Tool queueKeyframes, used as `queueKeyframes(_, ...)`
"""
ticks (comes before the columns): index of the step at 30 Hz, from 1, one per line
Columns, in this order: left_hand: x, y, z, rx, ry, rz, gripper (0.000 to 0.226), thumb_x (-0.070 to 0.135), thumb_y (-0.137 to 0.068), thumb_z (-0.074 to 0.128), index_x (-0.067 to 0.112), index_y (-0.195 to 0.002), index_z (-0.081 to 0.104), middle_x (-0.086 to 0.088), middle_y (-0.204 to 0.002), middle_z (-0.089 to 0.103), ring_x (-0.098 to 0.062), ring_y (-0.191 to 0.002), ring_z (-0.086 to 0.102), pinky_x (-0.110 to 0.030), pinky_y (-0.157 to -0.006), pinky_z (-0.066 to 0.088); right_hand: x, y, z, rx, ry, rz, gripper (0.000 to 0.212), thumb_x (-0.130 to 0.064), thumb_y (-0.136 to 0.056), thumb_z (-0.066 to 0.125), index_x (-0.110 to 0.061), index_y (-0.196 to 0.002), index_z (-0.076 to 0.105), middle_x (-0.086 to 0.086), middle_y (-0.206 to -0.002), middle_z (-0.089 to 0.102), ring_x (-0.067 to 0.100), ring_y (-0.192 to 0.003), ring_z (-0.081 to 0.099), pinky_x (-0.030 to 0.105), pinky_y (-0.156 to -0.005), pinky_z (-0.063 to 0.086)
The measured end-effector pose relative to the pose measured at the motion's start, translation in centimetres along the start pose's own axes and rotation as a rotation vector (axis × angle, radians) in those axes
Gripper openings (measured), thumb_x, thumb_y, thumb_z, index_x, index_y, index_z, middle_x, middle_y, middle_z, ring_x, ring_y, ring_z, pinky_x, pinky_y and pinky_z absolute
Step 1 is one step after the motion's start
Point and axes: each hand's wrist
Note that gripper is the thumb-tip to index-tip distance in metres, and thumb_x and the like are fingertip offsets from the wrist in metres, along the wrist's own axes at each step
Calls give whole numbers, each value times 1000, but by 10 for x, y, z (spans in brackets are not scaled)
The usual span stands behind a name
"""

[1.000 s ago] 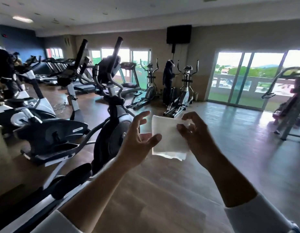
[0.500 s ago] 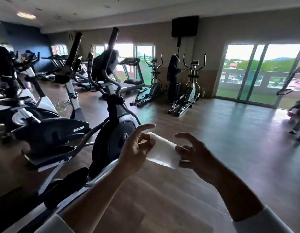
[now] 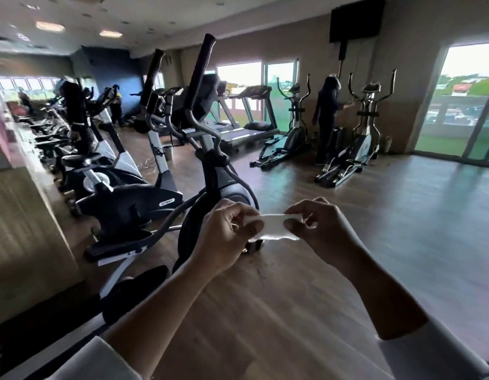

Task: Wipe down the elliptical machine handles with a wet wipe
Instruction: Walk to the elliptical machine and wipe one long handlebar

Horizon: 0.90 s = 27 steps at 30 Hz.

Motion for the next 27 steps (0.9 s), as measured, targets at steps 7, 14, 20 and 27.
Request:
queueKeyframes(7, 15, -16, 4, -331, 141, -149, 25, 43, -69, 73, 41, -88, 57, 4, -105, 69, -14, -95, 70, -47, -89, 55, 11, -23, -9, -167, -238, -25, 21, -11, -84, 70, -32, -88, 66, -4, -73, 67, 15, -67, 57, 35, -64, 45)
queueKeyframes(14, 22, -15, 12, -329, 267, -129, 38, 3, -87, 68, 28, -110, 53, -19, -85, 60, -21, -77, 60, -36, -72, 52, 14, -28, -5, -49, -362, -2, 40, -33, -76, 73, -43, -107, 51, -2, -77, 68, 21, -69, 62, 42, -64, 51)
queueKeyframes(20, 8, -13, 26, -74, 293, -194, 32, 6, -86, 70, 33, -103, 68, -12, -102, 69, -24, -92, 71, -43, -84, 59, 28, -13, 16, -165, -329, 42, 46, -51, -73, 73, -54, -116, 55, 0, -96, 72, 19, -82, 72, 52, -76, 58)
queueKeyframes(27, -3, -15, 23, -166, 398, -222, 55, -2, -79, 75, 30, -121, 62, -2, -103, 73, -15, -88, 72, -32, -81, 57, 34, -18, 18, -277, -635, 141, 52, -4, -69, 80, -13, -118, 66, 10, -96, 71, 16, -84, 67, 34, -78, 55)
Point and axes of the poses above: each hand's wrist, its own y-axis away from the middle knuckle, its own z-axis out of the palm, x = y × z
